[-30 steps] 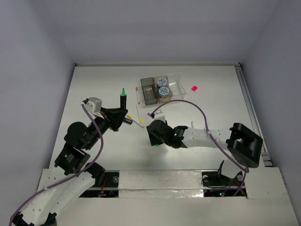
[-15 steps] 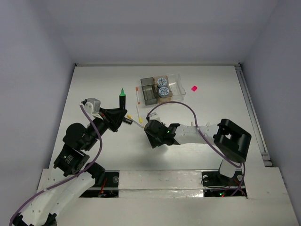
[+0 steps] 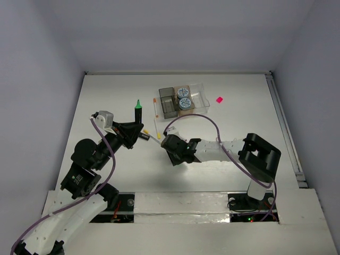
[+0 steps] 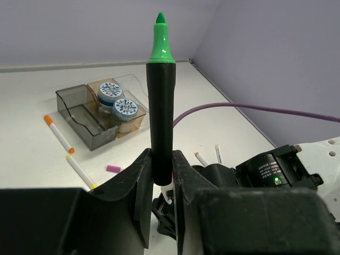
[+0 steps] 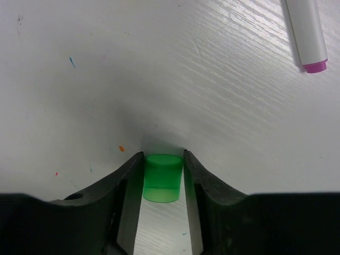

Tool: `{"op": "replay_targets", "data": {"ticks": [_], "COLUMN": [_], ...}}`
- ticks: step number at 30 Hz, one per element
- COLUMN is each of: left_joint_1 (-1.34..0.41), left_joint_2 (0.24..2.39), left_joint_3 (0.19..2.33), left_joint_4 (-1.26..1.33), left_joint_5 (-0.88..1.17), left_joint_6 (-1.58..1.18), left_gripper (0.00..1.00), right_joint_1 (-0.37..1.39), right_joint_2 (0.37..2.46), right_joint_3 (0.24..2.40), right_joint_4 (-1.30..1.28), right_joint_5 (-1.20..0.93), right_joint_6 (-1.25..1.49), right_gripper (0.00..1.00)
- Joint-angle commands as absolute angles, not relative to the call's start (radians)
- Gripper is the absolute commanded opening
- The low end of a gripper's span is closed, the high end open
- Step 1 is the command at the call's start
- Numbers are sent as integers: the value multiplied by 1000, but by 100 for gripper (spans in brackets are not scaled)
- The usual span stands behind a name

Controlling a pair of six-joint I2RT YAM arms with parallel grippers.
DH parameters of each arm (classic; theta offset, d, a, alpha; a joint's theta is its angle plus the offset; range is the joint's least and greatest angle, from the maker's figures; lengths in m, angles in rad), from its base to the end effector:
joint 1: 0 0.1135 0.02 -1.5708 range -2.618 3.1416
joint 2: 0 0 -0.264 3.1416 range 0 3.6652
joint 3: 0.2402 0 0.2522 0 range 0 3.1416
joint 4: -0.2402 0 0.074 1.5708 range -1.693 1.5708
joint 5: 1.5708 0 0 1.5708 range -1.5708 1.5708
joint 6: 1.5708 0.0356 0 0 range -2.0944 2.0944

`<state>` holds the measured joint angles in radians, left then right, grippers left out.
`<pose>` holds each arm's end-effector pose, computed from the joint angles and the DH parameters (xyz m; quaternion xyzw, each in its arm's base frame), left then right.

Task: Sort the stationery into containers
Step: Pick up the pen cap from the center of the board.

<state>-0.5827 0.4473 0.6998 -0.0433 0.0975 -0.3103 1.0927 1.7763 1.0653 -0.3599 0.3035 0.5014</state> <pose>0.0910 -0.0641 0.3697 0.1229 0.6177 -0.3628 0.6868 0.1707 0.3062 0.1628 -0.2433 0.9271 0.0725 0.2756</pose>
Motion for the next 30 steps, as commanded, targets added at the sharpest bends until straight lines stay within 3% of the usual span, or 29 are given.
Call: {"op": "replay_targets", "data": {"ticks": [1,10,20,23,30], "left_joint_1": [-581,-581,-581,-581,-581], "left_joint_2": [437,445,538,558,595], "left_joint_3": [701,699,712,712,716], "left_joint_4": [2,3,-31,-35,-51], "left_joint_5": [101,103,91,91,55], "left_joint_6": [-298,-299,-298,-296,-282], "left_gripper": [0,0,0,0,0], "right_joint_1": [1091,1091,1072,1051,1042], "right_joint_2": [1790,1691,1421,1362,1446], "right_joint_3": [1091,1055,1057,1081,1297], "right_joint_4": [-368,-327,-89,182,394], "right_joint_5": [270,330,522,590,624], "right_joint_6": [515,546,485,421,269], "right_gripper": [38,16,13,12,10]}}
